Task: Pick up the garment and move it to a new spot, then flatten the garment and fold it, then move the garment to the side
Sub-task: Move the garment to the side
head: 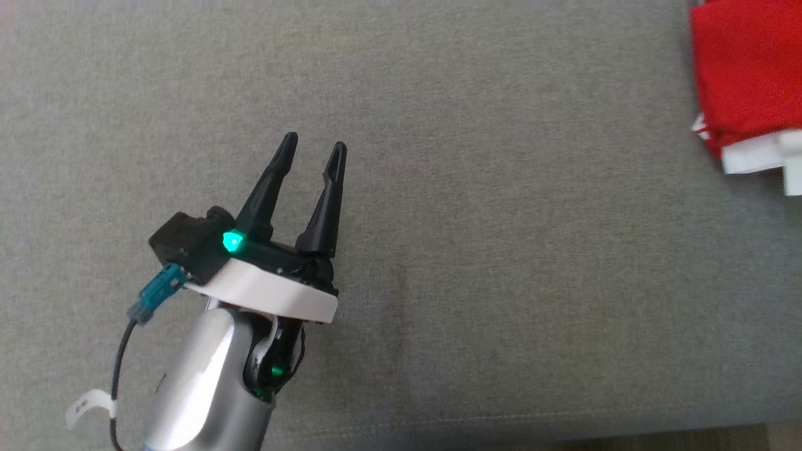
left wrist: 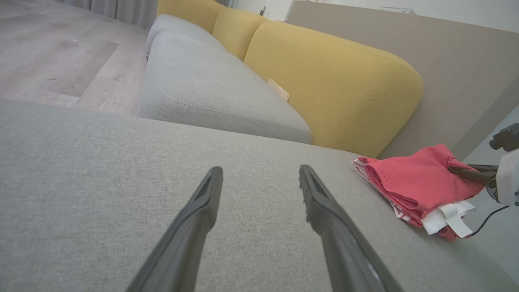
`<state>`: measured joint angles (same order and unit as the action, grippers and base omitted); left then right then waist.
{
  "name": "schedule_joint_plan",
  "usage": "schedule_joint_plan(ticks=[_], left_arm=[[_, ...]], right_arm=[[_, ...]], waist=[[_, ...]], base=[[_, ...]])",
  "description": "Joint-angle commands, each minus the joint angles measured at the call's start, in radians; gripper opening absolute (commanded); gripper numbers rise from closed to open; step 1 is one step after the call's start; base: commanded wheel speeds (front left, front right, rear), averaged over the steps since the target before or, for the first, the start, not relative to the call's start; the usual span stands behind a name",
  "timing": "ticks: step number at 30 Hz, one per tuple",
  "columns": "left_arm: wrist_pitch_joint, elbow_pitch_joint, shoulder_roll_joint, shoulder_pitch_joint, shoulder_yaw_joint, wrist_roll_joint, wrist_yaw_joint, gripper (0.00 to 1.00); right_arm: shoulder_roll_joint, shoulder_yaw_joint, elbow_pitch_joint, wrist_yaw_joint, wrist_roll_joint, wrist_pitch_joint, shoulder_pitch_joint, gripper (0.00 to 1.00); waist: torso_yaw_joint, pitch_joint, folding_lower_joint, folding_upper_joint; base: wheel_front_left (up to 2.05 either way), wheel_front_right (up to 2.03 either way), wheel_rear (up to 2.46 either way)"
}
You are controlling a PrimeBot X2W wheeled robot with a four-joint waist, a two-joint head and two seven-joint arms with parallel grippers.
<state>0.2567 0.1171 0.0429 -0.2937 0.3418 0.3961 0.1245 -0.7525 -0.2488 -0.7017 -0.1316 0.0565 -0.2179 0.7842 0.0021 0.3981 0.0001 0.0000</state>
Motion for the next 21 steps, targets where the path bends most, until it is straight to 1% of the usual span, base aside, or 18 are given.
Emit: schedule_joint_plan(ticks=[1,3,5,6,7,9,10,15,18,21], left_arm=[[0.005,-0.037,0.007,-0.031,-0.030,-0.001,0.006,1.00],[0.005,-0.036,0.007,-0.034,-0.032,-0.004,0.006,1.00],[0.005,-0.035,0.007,-0.036,-0.035,-0.007,0.006,1.00],[0.005,-0.034,0.007,-0.036,-0.037,-0.009,0.006,1.00],[0.005,-0.033,0.007,-0.037,-0.037,-0.011,0.006,1.00],[0.005,-0.028,0.007,-0.039,-0.033,-0.015,0.006,1.00],[0.005,-0.028,0.007,-0.039,-0.033,-0.015,0.006,1.00],[0.005,-0.021,0.007,-0.038,-0.032,-0.007,0.006,1.00],[0.005,-0.019,0.007,-0.029,-0.039,-0.001,0.006,1.00],[0.005,-0.018,0.007,-0.006,-0.060,0.003,0.006,1.00]], right_arm=[[-0.052,0.029,0.019,0.001,-0.024,-0.019,-0.035,0.00],[-0.048,0.055,0.024,0.001,-0.043,-0.037,-0.047,0.00],[-0.029,0.095,0.028,0.001,-0.052,-0.059,-0.058,0.00],[-0.020,0.111,0.036,0.001,-0.059,-0.064,-0.064,0.40],[-0.012,0.127,0.047,0.001,-0.069,-0.064,-0.070,1.00],[0.008,0.156,0.069,0.001,-0.092,-0.061,-0.081,1.00],[0.008,0.156,0.069,0.001,-0.092,-0.061,-0.081,1.00],[0.065,0.185,0.150,0.001,-0.146,-0.041,-0.101,1.00],[0.108,0.182,0.205,0.001,-0.167,-0.022,-0.115,1.00],[0.162,0.157,0.250,0.001,-0.161,-0.003,-0.124,1.00]], waist=[[0.014,0.018,-0.0001,0.0000],[0.017,0.025,-0.0001,0.0000],[0.016,0.027,-0.0001,0.0000],[0.015,0.028,-0.0001,0.0000],[0.014,0.028,-0.0001,0.0000],[0.012,0.021,-0.0001,0.0000],[0.012,0.021,-0.0001,0.0000],[0.008,-0.018,-0.0001,0.0000],[0.009,-0.060,-0.0001,0.0000],[0.009,-0.110,-0.0001,0.0000]], base=[[0.00,0.00,0.00],[0.00,0.00,0.00],[0.00,0.00,0.00],[0.00,0.00,0.00],[0.00,0.00,0.00],[0.00,0.00,0.00],[0.00,0.00,0.00],[0.00,0.00,0.00],[0.00,0.00,0.00],[0.00,0.00,0.00]])
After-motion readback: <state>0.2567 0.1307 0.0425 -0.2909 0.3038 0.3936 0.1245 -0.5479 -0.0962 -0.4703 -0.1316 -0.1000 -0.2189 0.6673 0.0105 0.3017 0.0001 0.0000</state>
